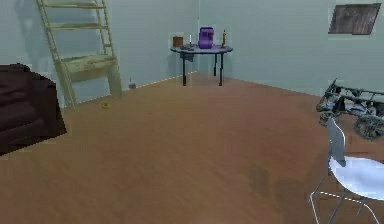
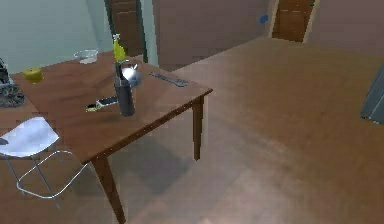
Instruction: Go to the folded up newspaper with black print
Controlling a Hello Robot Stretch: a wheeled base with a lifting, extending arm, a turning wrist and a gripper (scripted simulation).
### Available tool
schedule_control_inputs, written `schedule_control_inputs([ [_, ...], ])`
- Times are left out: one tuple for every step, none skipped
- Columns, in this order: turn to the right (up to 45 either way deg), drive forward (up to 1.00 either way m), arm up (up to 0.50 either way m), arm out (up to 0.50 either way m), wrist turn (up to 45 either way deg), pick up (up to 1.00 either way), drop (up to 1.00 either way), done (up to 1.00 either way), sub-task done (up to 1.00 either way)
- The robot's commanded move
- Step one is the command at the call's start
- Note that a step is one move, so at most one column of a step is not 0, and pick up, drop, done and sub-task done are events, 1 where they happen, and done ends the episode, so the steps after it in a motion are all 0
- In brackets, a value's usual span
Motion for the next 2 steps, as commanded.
schedule_control_inputs([
  [6.0, 0.00, 0.00, 0.00, 0.0, 0.00, 0.00, 0.00, 0.00],
  [0.0, 1.00, 0.00, 0.00, 0.0, 0.00, 0.00, 0.00, 0.00],
])
